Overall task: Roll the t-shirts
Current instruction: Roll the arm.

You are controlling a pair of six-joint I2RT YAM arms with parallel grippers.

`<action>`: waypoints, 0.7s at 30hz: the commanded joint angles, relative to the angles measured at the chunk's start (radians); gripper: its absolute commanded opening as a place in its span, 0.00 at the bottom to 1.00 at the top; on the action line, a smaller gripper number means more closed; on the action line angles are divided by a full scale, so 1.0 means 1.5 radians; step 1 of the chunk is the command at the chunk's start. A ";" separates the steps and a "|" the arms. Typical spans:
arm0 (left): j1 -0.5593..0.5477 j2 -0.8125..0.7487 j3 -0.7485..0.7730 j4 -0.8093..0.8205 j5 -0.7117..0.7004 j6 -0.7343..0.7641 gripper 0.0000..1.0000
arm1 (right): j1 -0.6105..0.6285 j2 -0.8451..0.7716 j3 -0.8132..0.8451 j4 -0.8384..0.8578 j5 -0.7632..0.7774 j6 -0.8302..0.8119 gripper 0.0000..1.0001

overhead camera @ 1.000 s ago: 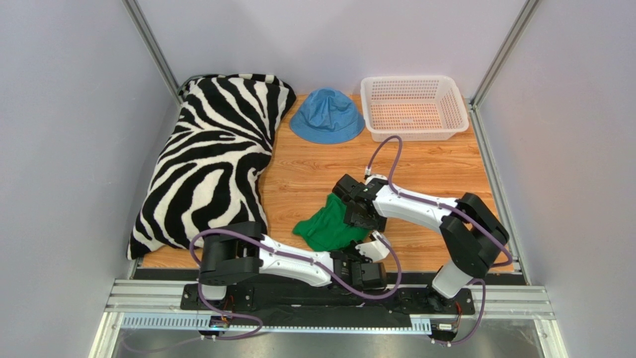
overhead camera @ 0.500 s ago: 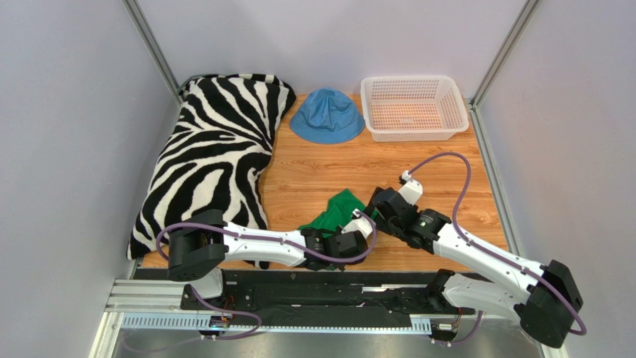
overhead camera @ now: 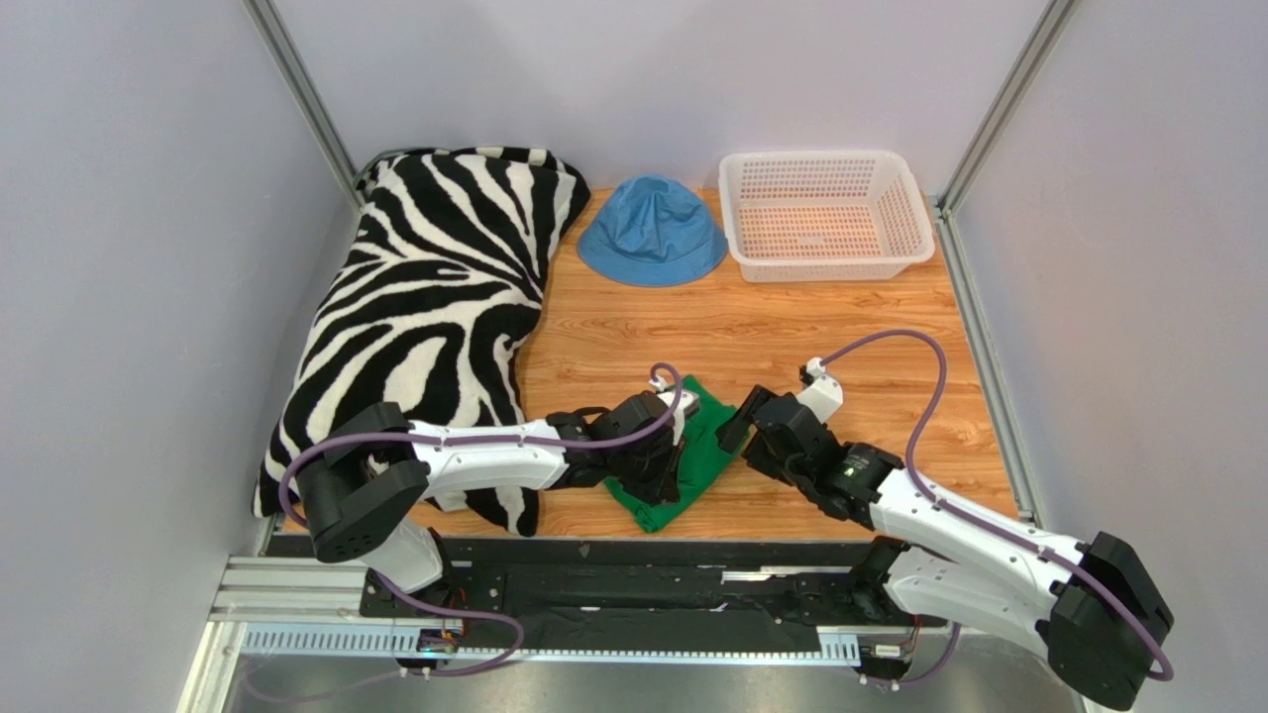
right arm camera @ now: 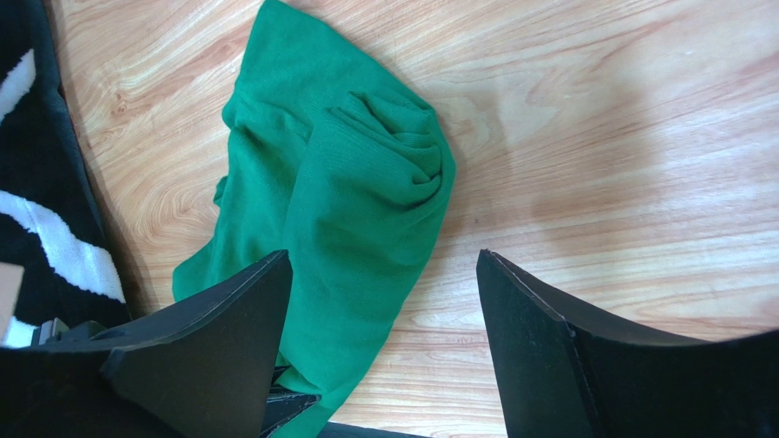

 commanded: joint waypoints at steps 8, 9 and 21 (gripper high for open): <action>0.078 0.011 -0.048 0.047 0.174 -0.035 0.00 | 0.000 0.074 0.019 0.091 0.005 0.003 0.77; 0.080 0.015 -0.050 0.050 0.180 -0.036 0.00 | 0.000 0.093 0.023 0.094 0.007 0.000 0.77; 0.131 0.036 -0.085 0.121 0.284 -0.059 0.00 | -0.005 0.214 0.078 0.131 0.034 -0.012 0.66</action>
